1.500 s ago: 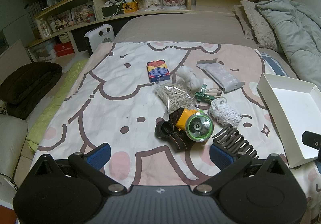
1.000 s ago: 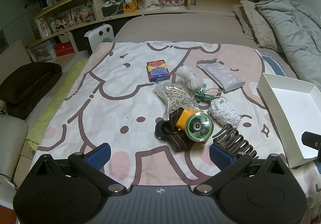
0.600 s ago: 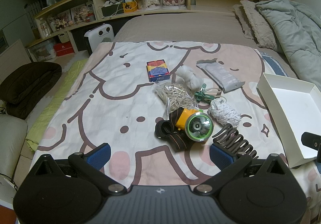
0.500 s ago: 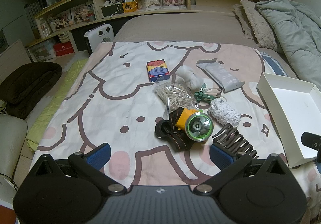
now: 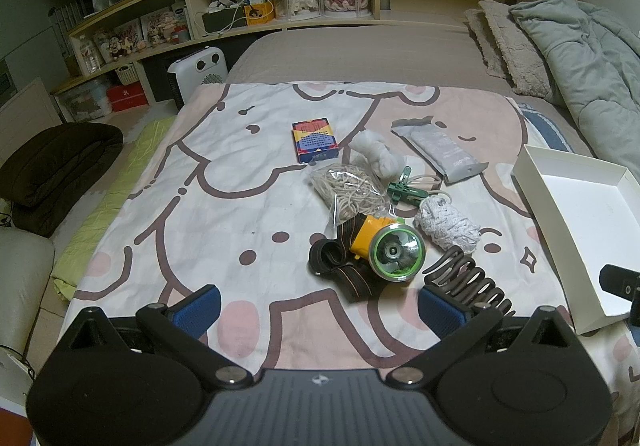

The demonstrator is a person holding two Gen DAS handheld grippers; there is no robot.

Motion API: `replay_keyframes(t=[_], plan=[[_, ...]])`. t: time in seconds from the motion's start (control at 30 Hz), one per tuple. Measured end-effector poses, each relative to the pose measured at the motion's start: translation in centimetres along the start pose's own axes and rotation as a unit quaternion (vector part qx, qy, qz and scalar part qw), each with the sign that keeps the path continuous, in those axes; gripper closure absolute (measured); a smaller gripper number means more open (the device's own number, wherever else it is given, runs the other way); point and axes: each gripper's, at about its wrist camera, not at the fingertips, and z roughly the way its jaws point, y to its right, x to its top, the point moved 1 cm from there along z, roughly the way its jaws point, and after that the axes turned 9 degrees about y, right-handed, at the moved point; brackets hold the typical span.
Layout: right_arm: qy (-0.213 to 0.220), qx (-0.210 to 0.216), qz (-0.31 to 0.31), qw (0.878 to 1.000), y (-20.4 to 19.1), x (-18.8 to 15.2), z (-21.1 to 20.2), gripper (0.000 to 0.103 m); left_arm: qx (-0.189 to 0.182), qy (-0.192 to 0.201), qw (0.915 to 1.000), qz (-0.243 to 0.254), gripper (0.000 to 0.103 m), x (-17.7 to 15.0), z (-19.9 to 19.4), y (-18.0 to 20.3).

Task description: Organize objects

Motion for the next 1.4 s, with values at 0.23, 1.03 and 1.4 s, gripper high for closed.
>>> replay_keyframes(t=[0.23,1.03,1.4], plan=[[-0.001,-0.001,0.000,1.000,0.2,-0.1,0.0,0.000,0.000,0.000,1.0000,0.000,0.000,-0.1,0.2,0.1],[0.005,0.003,-0.007,1.000,-0.5,-0.1,0.0,0.000,0.000,-0.001,1.0000,-0.002,0.000,-0.3,0.1,0.0],[0.027,0.021,0.014,0.999,-1.0,0.6,0.7,0.000,0.025,-0.016,0.9991,-0.031,0.000,-0.3,2.9,-0.9]])
